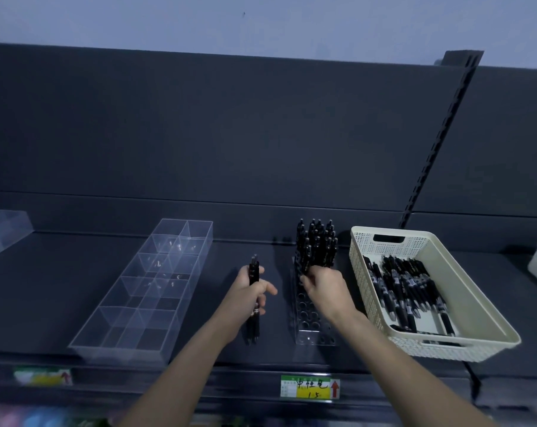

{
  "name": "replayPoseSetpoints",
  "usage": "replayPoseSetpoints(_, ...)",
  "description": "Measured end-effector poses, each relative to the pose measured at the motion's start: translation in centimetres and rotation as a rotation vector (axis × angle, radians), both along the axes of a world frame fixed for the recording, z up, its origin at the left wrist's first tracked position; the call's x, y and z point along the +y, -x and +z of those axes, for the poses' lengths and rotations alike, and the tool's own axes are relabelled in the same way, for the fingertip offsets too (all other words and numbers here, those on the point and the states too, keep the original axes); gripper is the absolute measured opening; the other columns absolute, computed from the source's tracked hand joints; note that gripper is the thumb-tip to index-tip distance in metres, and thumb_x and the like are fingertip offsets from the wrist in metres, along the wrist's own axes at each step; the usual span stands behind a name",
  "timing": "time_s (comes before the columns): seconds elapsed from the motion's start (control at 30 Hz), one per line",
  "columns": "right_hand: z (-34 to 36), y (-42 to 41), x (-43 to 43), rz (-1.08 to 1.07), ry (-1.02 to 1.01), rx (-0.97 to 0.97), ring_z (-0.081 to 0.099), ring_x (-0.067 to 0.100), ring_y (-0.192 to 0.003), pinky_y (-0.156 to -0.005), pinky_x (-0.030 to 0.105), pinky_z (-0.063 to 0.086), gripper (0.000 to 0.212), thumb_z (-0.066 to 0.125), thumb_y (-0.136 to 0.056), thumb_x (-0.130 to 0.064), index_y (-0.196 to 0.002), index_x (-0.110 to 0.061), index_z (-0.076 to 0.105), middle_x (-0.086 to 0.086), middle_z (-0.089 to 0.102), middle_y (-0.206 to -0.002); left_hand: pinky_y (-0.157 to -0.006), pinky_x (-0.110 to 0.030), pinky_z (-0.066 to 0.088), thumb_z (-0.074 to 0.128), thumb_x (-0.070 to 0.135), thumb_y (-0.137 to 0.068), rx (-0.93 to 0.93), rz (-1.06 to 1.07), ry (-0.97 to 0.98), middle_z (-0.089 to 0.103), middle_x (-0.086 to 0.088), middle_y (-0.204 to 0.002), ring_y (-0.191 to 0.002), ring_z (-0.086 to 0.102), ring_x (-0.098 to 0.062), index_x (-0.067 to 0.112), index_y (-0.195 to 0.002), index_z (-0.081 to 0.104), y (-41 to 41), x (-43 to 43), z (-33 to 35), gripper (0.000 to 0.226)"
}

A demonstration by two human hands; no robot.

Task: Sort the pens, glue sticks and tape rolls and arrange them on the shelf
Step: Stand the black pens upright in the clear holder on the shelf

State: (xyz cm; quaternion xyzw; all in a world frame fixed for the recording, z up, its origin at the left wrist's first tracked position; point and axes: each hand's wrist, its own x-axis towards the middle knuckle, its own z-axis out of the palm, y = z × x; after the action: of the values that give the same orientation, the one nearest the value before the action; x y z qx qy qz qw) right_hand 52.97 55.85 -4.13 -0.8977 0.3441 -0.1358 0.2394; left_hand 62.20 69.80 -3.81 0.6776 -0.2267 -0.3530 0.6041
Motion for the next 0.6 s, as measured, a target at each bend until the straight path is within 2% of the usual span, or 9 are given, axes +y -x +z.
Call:
replayPoseSetpoints(0.1, 0.7, 0.8, -0.1, -0.028, 0.017, -0.058, 0.065, 0.026, -0.082, -0.075, 0.032, 0.052, 0.02, 0.057, -0.09, -0.025, -0.093, -0.008, 0.067, 0.011, 0.071, -0.087, -0.064, -0.028, 0.048, 0.045, 0.002, -0.09, 0.025, -0.048, 0.002, 0.067, -0.007, -0.096, -0.06, 0.047, -0.01, 0.015, -0.095, 0.045, 0.3, -0.1, 0.5, 0.014)
replayPoseSetpoints(0.17, 1.8, 1.5, 0.1, -0.047, 0.023, -0.18, 0.065, 0.019, -0.076, -0.074, 0.031, 0.052, 0.017, 0.06, -0.089, -0.024, -0.091, -0.011, 0.07, 0.004, 0.071, -0.082, -0.062, -0.026, 0.048, 0.045, 0.004, -0.093, 0.014, -0.119, 0.016, 0.07, -0.007, -0.095, -0.059, 0.048, -0.01, 0.014, -0.09, 0.048, 0.5, -0.3, 0.9, 0.011)
replayPoseSetpoints(0.27, 3.9, 2.0, 0.9, 0.049, -0.177, -0.338, 0.061, 0.009, -0.07, -0.07, 0.025, 0.048, 0.013, 0.063, -0.086, -0.022, -0.08, -0.015, 0.072, -0.005, 0.068, -0.074, -0.059, -0.025, 0.047, 0.048, 0.004, -0.093, -0.007, -0.221, 0.067, 0.071, -0.006, -0.092, -0.058, 0.051, -0.011, 0.01, -0.092, 0.057, 1.0, -0.9, 1.4, 0.011)
replayPoseSetpoints(0.33, 4.8, 2.0, 1.2, 0.172, -0.338, -0.347, 0.058, 0.006, -0.062, -0.063, 0.022, 0.047, 0.02, 0.062, -0.087, -0.018, -0.068, -0.021, 0.068, -0.005, 0.065, -0.067, -0.059, -0.025, 0.046, 0.048, 0.001, -0.092, -0.012, -0.294, 0.113, 0.07, -0.002, -0.084, -0.059, 0.052, -0.012, 0.01, -0.09, 0.061, 1.5, -1.4, 1.8, 0.015)
replayPoseSetpoints(0.43, 5.0, 2.4, 0.9, 0.229, -0.48, -0.361, 0.051, 0.004, -0.052, -0.055, 0.017, 0.043, 0.026, 0.057, -0.09, -0.01, -0.064, -0.01, 0.059, -0.002, 0.057, -0.059, -0.063, -0.026, 0.048, 0.047, 0.002, -0.094, -0.008, -0.366, 0.123, 0.07, 0.001, -0.081, -0.063, 0.056, -0.012, 0.009, -0.091, 0.062, 2.3, -2.0, 2.3, 0.018)
replayPoseSetpoints(0.53, 5.0, 3.1, -0.2, 0.207, -0.512, -0.472, 0.049, 0.005, -0.058, -0.062, 0.017, 0.041, 0.023, 0.054, -0.091, -0.006, -0.068, -0.004, 0.057, 0.0, 0.053, -0.062, -0.07, -0.026, 0.052, 0.045, 0.005, -0.096, 0.032, -0.378, 0.076, 0.07, -0.007, -0.091, -0.069, 0.063, -0.012, 0.007, -0.1, 0.061, 2.3, -2.0, 2.1, 0.016)
replayPoseSetpoints(0.6, 4.9, 3.5, -0.7, 0.191, -0.542, -0.525, 0.046, 0.008, -0.064, -0.066, 0.019, 0.038, 0.023, 0.053, -0.091, -0.006, -0.068, -0.001, 0.056, 0.001, 0.051, -0.065, -0.072, -0.027, 0.054, 0.045, 0.005, -0.096, 0.038, -0.377, 0.048, 0.068, -0.007, -0.088, -0.069, 0.065, -0.013, 0.006, -0.099, 0.06, 2.2, -1.9, 2.0, 0.015)
